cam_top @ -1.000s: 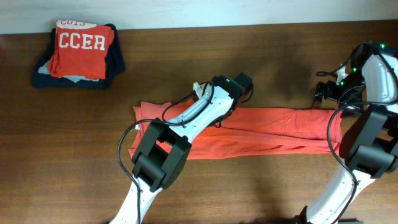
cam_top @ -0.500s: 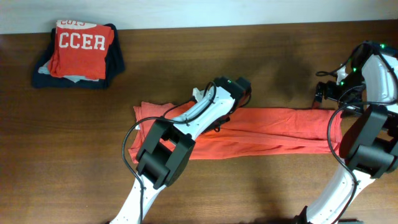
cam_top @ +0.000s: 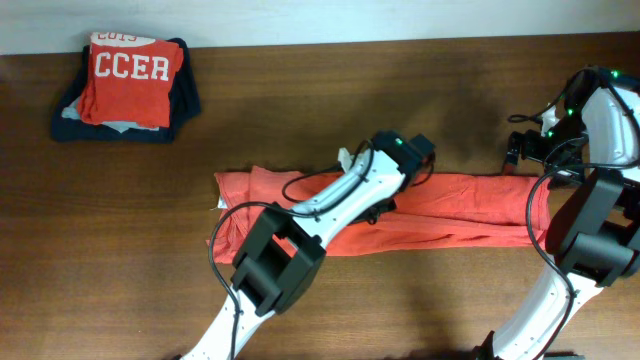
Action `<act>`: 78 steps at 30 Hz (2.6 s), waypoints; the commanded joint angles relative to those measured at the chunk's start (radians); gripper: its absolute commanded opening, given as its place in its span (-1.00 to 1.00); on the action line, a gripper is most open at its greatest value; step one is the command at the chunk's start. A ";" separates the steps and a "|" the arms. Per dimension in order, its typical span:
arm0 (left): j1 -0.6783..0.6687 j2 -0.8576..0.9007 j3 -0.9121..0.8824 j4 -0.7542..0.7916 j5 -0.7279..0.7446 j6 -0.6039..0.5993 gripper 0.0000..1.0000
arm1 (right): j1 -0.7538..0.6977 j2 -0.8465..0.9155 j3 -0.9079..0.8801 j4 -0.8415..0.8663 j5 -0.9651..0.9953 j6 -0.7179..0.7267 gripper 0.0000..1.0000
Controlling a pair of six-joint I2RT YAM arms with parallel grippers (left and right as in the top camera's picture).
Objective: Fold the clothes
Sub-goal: 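Press the shirt's middle with the left gripper while the right holds the end, then lift the left gripper off the shirt and move it up-left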
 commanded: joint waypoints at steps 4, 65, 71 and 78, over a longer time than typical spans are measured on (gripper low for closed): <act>-0.031 -0.024 -0.021 0.000 0.015 0.007 -0.77 | -0.003 -0.006 0.013 0.000 -0.004 0.001 0.97; 0.671 -0.138 -0.031 -0.109 -0.114 0.065 0.98 | -0.003 -0.006 0.013 0.000 -0.004 0.001 0.97; 0.690 -0.138 -0.031 -0.109 -0.114 0.064 0.98 | -0.003 -0.006 0.013 0.000 -0.004 0.001 0.97; 0.690 -0.138 -0.031 -0.109 -0.114 0.065 0.98 | -0.003 -0.006 0.013 0.000 -0.004 0.001 0.97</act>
